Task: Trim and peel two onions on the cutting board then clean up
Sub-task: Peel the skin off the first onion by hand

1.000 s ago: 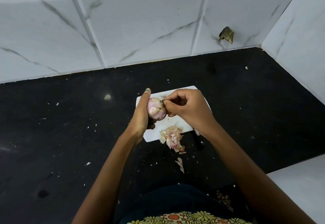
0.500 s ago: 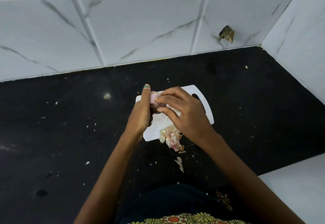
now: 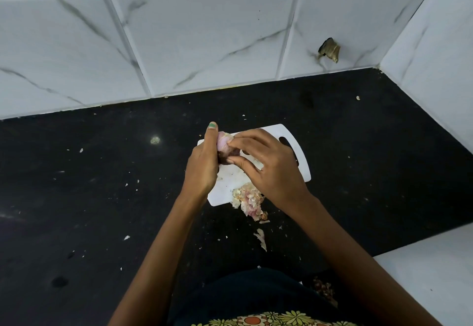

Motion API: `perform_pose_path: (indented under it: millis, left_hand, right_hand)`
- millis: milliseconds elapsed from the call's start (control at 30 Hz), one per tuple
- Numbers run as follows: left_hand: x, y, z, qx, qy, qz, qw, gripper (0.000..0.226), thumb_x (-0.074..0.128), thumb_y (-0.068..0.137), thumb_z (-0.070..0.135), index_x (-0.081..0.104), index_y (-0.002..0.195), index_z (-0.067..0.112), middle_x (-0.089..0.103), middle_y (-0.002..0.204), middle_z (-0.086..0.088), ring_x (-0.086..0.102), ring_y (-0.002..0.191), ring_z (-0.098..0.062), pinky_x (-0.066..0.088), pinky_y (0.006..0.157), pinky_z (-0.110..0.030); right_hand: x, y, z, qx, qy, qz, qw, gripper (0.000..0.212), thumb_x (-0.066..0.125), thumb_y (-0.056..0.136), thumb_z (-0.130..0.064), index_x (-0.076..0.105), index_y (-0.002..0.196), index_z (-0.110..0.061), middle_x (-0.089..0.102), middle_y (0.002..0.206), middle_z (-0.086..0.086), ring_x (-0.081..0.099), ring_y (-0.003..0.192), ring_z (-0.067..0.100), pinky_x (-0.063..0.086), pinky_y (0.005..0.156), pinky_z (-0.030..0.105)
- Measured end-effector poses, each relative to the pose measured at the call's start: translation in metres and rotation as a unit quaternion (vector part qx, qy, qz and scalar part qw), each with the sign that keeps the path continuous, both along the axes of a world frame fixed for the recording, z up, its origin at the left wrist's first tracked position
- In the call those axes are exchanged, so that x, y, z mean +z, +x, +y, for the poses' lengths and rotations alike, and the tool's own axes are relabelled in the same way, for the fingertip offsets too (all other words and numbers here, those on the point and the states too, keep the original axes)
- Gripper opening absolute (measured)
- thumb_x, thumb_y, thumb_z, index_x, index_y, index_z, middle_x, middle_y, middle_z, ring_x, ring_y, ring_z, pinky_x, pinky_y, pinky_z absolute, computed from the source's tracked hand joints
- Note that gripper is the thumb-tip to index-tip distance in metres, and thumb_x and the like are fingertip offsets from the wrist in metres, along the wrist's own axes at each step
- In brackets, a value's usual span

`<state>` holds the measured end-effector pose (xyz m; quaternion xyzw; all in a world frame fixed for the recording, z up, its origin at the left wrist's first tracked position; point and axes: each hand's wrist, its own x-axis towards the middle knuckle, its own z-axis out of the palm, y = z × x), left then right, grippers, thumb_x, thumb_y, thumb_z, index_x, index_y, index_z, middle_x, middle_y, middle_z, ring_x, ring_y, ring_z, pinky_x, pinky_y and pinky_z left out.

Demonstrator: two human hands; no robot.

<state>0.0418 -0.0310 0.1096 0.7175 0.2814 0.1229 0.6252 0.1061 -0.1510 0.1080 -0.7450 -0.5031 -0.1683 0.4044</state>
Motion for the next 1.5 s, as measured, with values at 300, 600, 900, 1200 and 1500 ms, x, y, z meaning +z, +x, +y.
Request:
perform_pose_path:
  millis: [300, 600, 900, 1200, 1500]
  left_hand:
    - [-0.0063, 0.0000, 0.0001, 0.013, -0.022, -0.003, 1.000, 0.065, 0.024, 0.099, 0.059, 0.045, 0.068, 0.005, 0.034, 0.053, 0.004, 0.028, 0.047, -0.008, 0.027, 0.054, -0.032]
    - [-0.0043, 0.0008, 0.0002, 0.015, -0.009, -0.010, 1.000, 0.071, 0.023, 0.095, 0.061, 0.048, 0.081, -0.005, 0.040, 0.067, -0.009, 0.030, 0.054, -0.012, 0.028, 0.057, -0.035]
    - [-0.0075, 0.0007, -0.0004, 0.037, -0.022, -0.002, 0.999, 0.074, 0.025, 0.091, 0.064, 0.047, 0.077, -0.005, 0.039, 0.063, -0.006, 0.031, 0.052, -0.011, 0.029, 0.058, -0.035]
    - [-0.0073, 0.0022, 0.0012, 0.038, -0.030, -0.003, 0.999, 0.058, 0.025, 0.098, 0.057, 0.046, 0.068, 0.012, 0.038, 0.057, 0.001, 0.031, 0.049, -0.009, 0.027, 0.055, -0.032]
    - [-0.0041, 0.0001, -0.0018, 0.016, -0.041, -0.004, 0.999, 0.062, 0.023, 0.103, 0.050, 0.058, 0.067, 0.015, 0.046, 0.045, 0.009, 0.036, 0.038, -0.003, 0.027, 0.053, -0.027]
  right_hand:
    - [-0.0028, -0.0042, 0.0001, -0.008, 0.020, -0.003, 1.000, 0.009, 0.073, 0.081, -0.008, 0.069, 0.084, 0.000, 0.067, 0.095, 0.012, 0.066, 0.085, 0.020, 0.055, 0.074, 0.028]
    - [0.0006, -0.0005, 0.0022, -0.004, 0.016, 0.045, 0.999, 0.022, 0.074, 0.080, -0.010, 0.071, 0.101, -0.004, 0.067, 0.098, 0.007, 0.062, 0.088, 0.012, 0.050, 0.079, 0.018]
    - [-0.0024, -0.0062, 0.0038, -0.007, 0.025, 0.018, 0.999, 0.011, 0.073, 0.080, -0.003, 0.071, 0.090, -0.004, 0.067, 0.099, 0.010, 0.066, 0.088, 0.019, 0.056, 0.073, 0.032]
    - [-0.0018, -0.0050, 0.0073, -0.005, 0.006, 0.013, 1.000, 0.010, 0.071, 0.081, -0.002, 0.071, 0.091, -0.003, 0.066, 0.099, 0.010, 0.066, 0.085, 0.020, 0.056, 0.070, 0.035]
    - [0.0010, 0.0012, 0.0044, 0.019, 0.004, 0.075, 0.997, 0.020, 0.069, 0.084, -0.010, 0.071, 0.104, -0.007, 0.065, 0.099, 0.007, 0.062, 0.092, 0.017, 0.054, 0.077, 0.033]
